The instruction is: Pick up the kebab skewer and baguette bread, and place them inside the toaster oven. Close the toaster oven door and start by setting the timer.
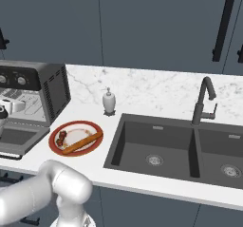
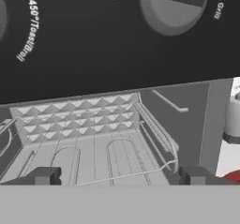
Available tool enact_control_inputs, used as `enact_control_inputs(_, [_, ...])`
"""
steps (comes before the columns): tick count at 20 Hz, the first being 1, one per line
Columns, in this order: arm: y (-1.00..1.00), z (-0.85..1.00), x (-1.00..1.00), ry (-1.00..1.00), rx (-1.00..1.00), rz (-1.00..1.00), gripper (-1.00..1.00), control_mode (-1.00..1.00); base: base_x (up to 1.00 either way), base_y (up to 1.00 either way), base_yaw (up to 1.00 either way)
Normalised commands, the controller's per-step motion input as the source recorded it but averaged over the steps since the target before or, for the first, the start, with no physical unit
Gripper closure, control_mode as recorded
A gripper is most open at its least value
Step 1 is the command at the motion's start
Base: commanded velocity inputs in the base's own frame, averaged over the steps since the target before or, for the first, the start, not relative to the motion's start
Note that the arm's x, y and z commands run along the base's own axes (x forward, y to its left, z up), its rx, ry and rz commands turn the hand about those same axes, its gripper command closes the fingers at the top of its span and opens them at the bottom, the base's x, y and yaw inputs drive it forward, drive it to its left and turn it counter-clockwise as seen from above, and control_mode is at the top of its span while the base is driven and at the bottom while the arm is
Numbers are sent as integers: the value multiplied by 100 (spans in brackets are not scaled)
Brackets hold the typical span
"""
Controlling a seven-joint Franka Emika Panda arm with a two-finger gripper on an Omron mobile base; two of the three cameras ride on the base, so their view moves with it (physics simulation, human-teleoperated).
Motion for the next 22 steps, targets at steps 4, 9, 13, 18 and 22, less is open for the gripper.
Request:
enact_control_inputs(4, [10,-2,39,0,-1,0,-100,-100,0,0,0])
enact_control_inputs(9, [46,-14,31,2,-2,0,-100,-100,0,0,0])
enact_control_inputs(13, [51,-20,38,6,0,0,-100,-100,0,0,0])
enact_control_inputs(18, [31,-28,22,8,-1,0,-100,-100,0,0,0])
enact_control_inputs(22, [5,-21,25,2,-1,0,-100,-100,0,0,0])
